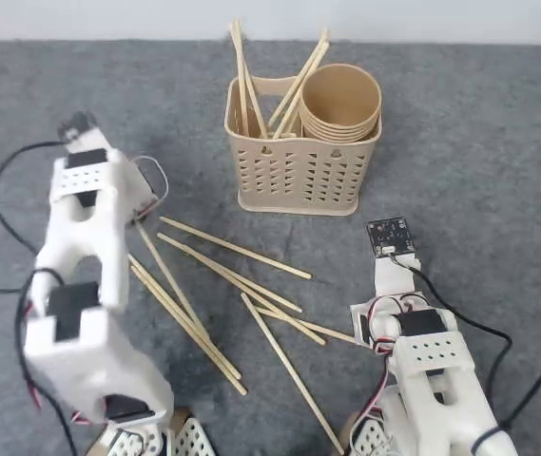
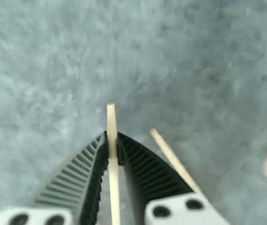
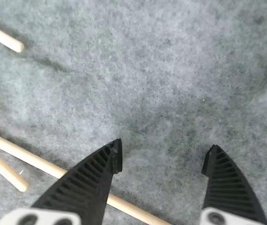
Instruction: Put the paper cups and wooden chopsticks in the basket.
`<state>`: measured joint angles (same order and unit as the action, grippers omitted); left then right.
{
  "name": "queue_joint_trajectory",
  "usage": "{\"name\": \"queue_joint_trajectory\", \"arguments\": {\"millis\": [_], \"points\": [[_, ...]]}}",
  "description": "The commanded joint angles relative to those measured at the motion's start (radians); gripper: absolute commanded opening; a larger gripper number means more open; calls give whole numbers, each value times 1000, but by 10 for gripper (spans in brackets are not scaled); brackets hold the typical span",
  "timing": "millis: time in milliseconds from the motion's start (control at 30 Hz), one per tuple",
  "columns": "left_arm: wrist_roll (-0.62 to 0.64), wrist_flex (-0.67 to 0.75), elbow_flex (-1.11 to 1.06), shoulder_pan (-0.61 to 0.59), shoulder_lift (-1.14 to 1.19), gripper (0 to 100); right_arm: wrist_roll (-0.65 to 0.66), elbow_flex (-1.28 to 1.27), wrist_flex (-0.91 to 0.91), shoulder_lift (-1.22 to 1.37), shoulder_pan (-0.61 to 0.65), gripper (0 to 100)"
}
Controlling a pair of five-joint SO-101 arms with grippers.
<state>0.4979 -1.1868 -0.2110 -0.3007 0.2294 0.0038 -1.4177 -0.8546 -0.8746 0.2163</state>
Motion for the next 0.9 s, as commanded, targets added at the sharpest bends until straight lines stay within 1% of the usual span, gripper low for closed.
{"name": "queue_joint_trajectory", "arguments": {"millis": [0, 167, 233, 300, 400, 467, 567, 700, 833, 867], "points": [[12, -46, 38, -2, -247, 12, 18, 2, 8, -19, -8, 284], [11, -46, 39, 8, -569, 12, 18, 0, 8, -19, -7, 284], [9, 0, 35, 15, -701, 12, 18, 0, 8, -19, -7, 284], [-32, 63, 22, 21, -835, 12, 18, 0, 8, -19, -7, 284], [-152, 253, -65, 35, -1014, 12, 18, 0, 8, -19, -7, 284], [-213, 371, -140, 80, -1115, 12, 18, 0, 8, -19, -7, 284], [-281, 465, -245, 138, -1252, 12, 18, 0, 8, -19, -7, 284], [-336, 611, -397, 206, -1418, 12, 18, 0, 8, -19, -7, 284], [-331, 890, -550, 288, -1498, 12, 17, 0, 8, -19, -7, 284], [-331, 930, -553, 305, -1490, 12, 17, 0, 8, -19, -7, 284]]}}
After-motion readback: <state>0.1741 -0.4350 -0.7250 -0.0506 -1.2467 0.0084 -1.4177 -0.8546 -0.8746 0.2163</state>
